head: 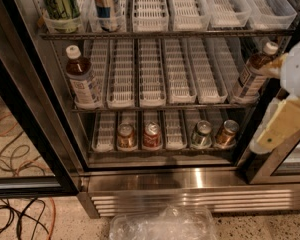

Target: Pick coke can from bottom shelf of fridge

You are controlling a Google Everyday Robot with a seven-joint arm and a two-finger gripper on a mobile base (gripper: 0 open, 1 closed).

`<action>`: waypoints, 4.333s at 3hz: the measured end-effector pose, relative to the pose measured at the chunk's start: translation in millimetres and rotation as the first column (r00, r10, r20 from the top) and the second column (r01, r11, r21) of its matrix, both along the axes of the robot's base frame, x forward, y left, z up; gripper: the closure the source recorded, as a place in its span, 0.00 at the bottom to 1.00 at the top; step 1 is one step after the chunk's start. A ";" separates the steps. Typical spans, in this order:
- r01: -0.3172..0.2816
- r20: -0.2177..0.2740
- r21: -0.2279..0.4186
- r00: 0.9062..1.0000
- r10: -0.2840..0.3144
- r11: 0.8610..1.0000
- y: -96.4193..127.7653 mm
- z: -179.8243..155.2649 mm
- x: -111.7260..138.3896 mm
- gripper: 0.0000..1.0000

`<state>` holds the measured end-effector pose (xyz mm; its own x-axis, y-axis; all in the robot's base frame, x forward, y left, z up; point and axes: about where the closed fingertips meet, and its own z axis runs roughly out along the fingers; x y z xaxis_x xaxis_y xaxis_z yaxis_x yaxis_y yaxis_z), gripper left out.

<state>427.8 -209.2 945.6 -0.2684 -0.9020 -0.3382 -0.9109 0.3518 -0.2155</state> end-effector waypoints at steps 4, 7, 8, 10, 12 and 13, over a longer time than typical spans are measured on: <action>-0.020 0.086 0.280 0.996 -0.005 0.960 81.1 -106.2 14.9 0.00; -0.105 0.161 0.496 0.987 0.028 0.862 159.4 -255.8 -7.1 0.00; -0.145 0.213 0.540 0.977 0.033 0.829 188.9 -311.1 1.7 0.00; -0.088 0.202 0.575 0.979 -0.037 0.813 186.3 -337.0 15.2 0.00; -0.180 0.499 0.549 0.854 -0.147 0.816 180.0 -337.1 51.9 0.00; -0.261 0.682 0.502 0.706 -0.191 0.825 179.5 -346.2 70.3 0.00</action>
Offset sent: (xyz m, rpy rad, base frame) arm 0.0916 0.1106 -0.1310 0.4376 -0.3820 -0.0275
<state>498.1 -29.7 599.4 0.2684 -0.5124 -0.8157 -0.5934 0.5791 -0.5590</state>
